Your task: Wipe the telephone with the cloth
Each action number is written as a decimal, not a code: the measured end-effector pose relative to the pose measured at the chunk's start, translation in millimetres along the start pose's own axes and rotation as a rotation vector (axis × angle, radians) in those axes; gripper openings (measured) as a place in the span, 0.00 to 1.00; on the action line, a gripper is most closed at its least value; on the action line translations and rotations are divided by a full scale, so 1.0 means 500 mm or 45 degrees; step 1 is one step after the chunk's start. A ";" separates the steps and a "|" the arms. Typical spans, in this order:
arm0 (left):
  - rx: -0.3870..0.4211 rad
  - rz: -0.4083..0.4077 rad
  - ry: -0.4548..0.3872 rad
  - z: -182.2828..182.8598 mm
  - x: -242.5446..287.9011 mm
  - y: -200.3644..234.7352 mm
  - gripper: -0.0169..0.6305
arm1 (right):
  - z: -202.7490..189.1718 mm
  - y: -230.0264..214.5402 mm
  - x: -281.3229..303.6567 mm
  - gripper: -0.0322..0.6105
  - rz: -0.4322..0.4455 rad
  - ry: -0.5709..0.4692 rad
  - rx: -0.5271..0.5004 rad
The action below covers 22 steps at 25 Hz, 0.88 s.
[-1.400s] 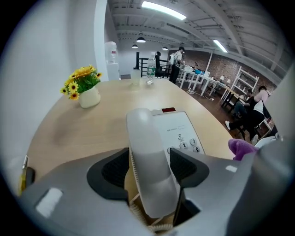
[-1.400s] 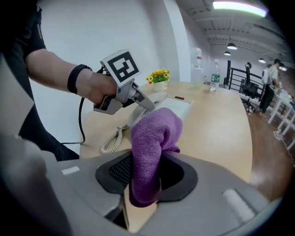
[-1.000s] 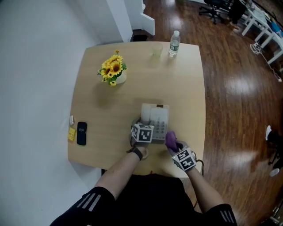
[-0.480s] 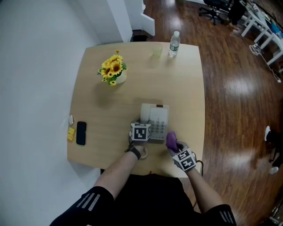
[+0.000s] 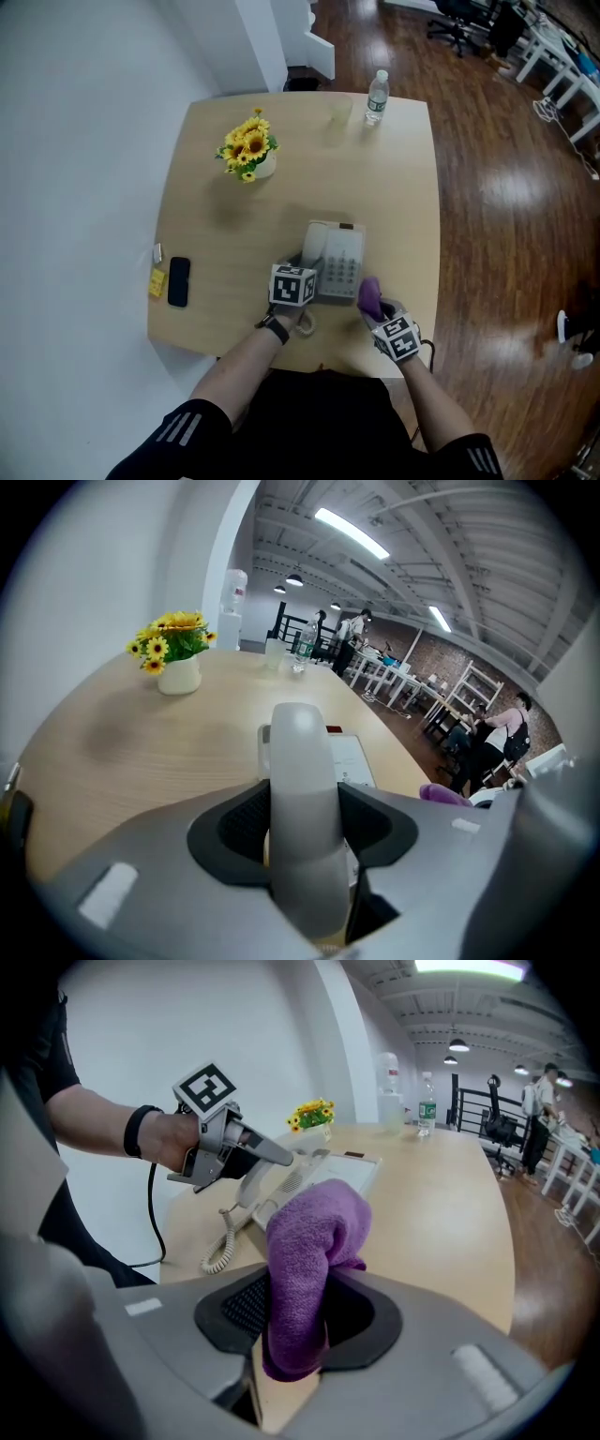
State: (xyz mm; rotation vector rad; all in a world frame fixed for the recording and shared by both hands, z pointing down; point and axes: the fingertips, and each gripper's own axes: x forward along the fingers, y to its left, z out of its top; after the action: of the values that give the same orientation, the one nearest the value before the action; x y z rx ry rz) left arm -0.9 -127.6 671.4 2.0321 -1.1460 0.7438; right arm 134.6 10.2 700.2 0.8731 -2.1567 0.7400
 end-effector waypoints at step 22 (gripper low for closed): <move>-0.175 -1.224 -0.553 0.213 -0.402 -0.197 0.34 | 0.489 0.054 -0.273 0.27 -0.084 -0.653 -0.440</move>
State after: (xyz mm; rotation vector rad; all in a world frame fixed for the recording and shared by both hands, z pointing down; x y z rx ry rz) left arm 11.4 -74.1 429.4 2.3234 -0.2818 -0.2541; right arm 95.4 -95.7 442.8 1.0159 -2.5780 0.0964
